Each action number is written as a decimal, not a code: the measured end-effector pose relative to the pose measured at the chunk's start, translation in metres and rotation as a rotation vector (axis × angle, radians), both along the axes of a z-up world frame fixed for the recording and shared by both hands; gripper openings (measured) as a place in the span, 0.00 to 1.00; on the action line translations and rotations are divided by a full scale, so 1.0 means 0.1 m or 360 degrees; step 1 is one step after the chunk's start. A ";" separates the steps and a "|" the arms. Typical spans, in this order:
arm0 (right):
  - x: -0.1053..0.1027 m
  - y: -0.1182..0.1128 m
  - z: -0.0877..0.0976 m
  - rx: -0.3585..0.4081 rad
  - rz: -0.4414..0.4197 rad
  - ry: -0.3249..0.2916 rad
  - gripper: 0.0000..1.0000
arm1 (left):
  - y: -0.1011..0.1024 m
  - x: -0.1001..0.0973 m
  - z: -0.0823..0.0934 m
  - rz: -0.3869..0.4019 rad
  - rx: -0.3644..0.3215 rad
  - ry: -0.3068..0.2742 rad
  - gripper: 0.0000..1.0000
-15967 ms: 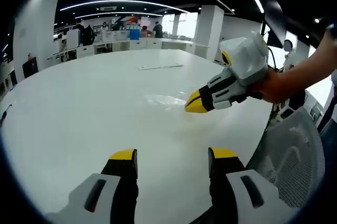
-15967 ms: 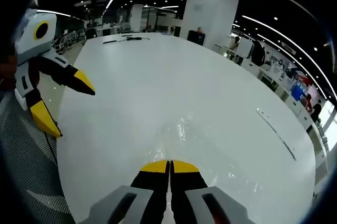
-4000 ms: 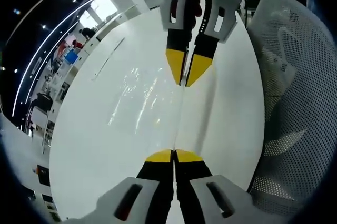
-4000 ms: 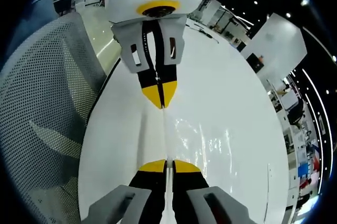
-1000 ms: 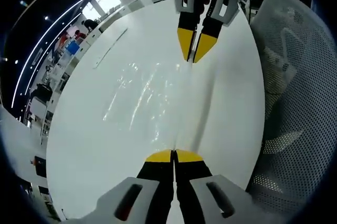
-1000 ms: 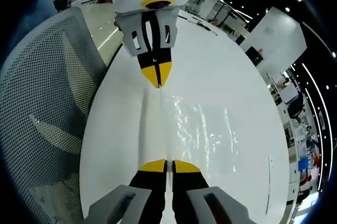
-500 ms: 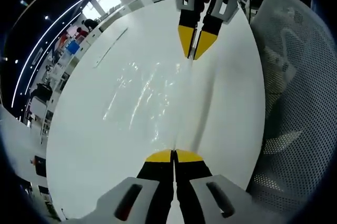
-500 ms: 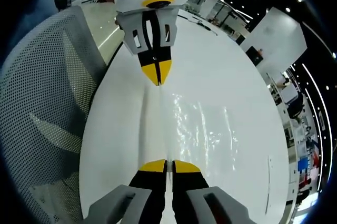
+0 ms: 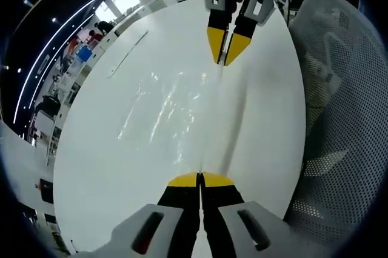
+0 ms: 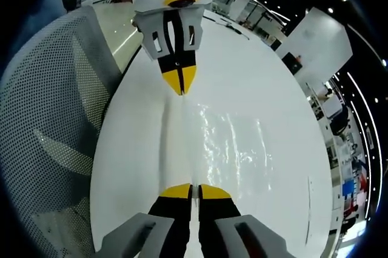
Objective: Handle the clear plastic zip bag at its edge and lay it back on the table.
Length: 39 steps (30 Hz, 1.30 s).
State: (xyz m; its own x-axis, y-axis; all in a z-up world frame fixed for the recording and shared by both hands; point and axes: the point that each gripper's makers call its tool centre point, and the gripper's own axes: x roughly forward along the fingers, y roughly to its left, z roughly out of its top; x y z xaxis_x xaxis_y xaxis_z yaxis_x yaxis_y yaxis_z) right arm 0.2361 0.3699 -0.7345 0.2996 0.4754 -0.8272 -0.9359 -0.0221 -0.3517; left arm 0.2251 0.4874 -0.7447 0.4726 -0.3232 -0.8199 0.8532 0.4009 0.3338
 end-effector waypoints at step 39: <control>0.07 0.44 0.27 0.0260 -0.0010 0.0130 0.17 | -0.03 0.00 -0.01 -0.0019 0.0003 -0.0019 0.00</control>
